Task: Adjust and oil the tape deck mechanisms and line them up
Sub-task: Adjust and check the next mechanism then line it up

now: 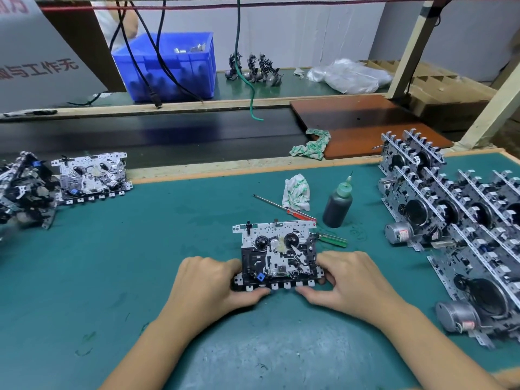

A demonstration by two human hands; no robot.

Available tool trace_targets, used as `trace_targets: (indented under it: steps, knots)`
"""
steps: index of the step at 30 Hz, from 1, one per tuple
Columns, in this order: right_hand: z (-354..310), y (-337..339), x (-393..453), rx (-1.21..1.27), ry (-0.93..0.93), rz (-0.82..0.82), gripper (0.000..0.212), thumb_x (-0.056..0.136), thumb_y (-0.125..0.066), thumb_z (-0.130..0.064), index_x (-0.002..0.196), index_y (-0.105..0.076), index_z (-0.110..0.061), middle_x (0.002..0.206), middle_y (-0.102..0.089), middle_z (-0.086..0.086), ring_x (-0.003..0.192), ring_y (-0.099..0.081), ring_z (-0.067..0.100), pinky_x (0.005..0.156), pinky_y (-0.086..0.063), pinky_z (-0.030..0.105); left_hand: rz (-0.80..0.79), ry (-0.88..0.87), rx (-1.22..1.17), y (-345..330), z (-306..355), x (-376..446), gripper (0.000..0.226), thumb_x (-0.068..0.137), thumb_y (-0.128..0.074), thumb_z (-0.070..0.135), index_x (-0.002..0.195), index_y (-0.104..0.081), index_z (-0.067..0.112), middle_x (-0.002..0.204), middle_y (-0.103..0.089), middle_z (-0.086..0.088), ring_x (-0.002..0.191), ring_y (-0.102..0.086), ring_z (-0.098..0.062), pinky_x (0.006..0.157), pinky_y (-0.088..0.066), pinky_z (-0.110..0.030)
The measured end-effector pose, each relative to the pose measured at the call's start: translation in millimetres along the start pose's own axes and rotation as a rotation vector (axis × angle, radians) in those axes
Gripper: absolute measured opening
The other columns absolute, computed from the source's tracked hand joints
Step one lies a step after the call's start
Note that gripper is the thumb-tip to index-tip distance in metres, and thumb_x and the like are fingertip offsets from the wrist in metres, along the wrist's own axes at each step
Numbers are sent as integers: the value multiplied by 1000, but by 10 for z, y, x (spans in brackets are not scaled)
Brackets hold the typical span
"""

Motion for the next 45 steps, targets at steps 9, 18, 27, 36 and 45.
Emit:
trace_targets:
  steps: [9,18,27,36,45]
  knots:
    - [-9,35,7,17,-11,-6,54,66,-51,-71,60,-29,-22,50,-15,-17,46,-30,11,47,-28,25,14,199,46,-25,217,3,57,47,-63,68,39,-43,15,26,-33,-3,23,-39,-21,42,-20,-16]
    - [-65,11,-2,4,-58,40,48,74,-47,-63,58,-30,-20,51,-26,-13,43,-31,14,42,-34,27,-31,149,-74,18,134,31,61,50,-49,85,46,-43,24,29,-28,2,29,-44,-20,39,-18,-17]
    - [-111,-6,16,-42,-137,64,58,67,-59,-68,55,-32,-18,46,-31,-8,38,-40,21,40,-33,30,-50,27,-87,-6,57,-2,64,59,-44,84,54,-58,21,33,-39,0,30,-42,-16,39,-26,-17]
    - [-116,63,21,385,-94,103,46,75,-58,-52,54,-27,-26,45,-25,-14,45,-26,5,45,-24,18,82,132,-438,93,7,20,41,69,-50,64,46,-32,36,37,-30,0,39,-31,-13,43,-21,-14]
    - [-251,105,69,1106,-465,-13,55,70,-58,-53,33,-43,-15,33,-25,2,30,-21,13,38,-18,17,185,422,-1082,72,137,55,60,79,-45,56,34,-33,18,30,-28,3,30,-27,-14,39,-24,-15]
Point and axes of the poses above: each hand's wrist, its own x-axis towards the middle knuckle, its own y-axis out of the back of the hand, z = x × y, the point moved 1 cm from there along x, towards the middle knuckle
